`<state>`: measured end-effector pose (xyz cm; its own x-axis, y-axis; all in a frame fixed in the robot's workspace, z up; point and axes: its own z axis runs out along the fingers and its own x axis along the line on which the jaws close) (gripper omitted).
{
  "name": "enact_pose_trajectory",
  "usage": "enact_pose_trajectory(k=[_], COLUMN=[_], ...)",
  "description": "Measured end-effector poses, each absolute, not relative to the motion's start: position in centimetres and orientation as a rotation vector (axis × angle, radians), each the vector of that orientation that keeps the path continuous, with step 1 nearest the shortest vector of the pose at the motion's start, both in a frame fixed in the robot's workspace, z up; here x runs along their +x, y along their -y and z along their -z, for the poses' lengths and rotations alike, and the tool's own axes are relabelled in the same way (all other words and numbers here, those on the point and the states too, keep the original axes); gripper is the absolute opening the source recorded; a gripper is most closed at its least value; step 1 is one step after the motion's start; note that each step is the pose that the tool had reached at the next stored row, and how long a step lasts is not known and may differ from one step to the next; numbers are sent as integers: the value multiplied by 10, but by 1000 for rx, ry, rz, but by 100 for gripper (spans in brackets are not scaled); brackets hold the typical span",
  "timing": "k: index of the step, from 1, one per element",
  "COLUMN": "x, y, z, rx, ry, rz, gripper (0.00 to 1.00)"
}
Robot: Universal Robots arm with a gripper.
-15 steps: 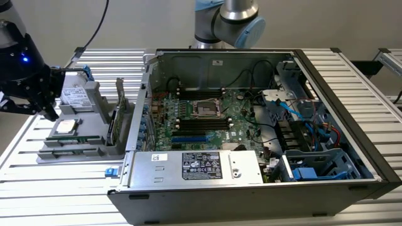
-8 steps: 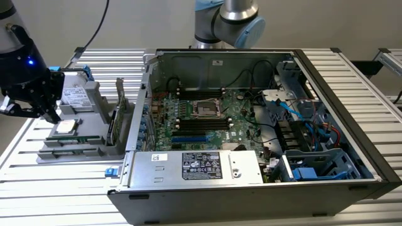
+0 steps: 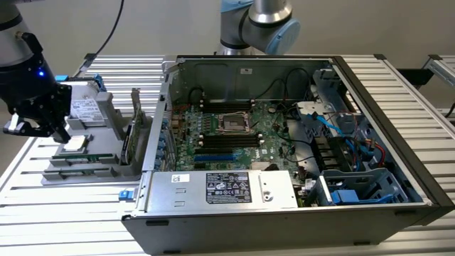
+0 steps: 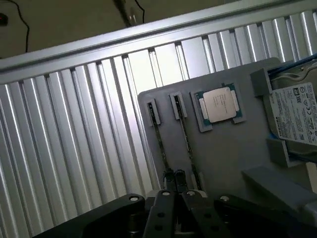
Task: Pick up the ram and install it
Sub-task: 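Pick up the ram and move it above insertion slot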
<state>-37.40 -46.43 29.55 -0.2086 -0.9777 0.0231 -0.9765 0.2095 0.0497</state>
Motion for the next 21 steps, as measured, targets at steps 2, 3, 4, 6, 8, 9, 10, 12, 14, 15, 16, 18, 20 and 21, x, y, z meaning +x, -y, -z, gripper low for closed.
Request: enact_pose_trajectory(k=[2, 3, 4, 6, 8, 9, 10, 12, 14, 15, 16, 18, 20, 21], x=[-374, -374, -374, -374, -374, -374, -374, -374, -374, -374, -374, -374, -374, -374], y=[464, 464, 464, 464, 464, 464, 464, 464, 464, 464, 464, 464, 464, 464], z=[-293, -292, -292, -290, -288, -288, -287, -285, -284, -284, -284, -284, -284, -284], rx=[1988, 2010, 2032, 2075, 2119, 2140, 2162, 2207, 2251, 2274, 2295, 2308, 2308, 2308], ry=[2368, 2350, 2331, 2296, 2259, 2242, 2224, 2188, 2153, 2134, 2115, 2101, 2101, 2101], rz=[36, 35, 35, 37, 41, 44, 48, 56, 67, 73, 78, 78, 78, 78], gripper=[10, 10, 10, 10, 10, 10, 10, 10, 10, 10, 10, 10, 10, 10])
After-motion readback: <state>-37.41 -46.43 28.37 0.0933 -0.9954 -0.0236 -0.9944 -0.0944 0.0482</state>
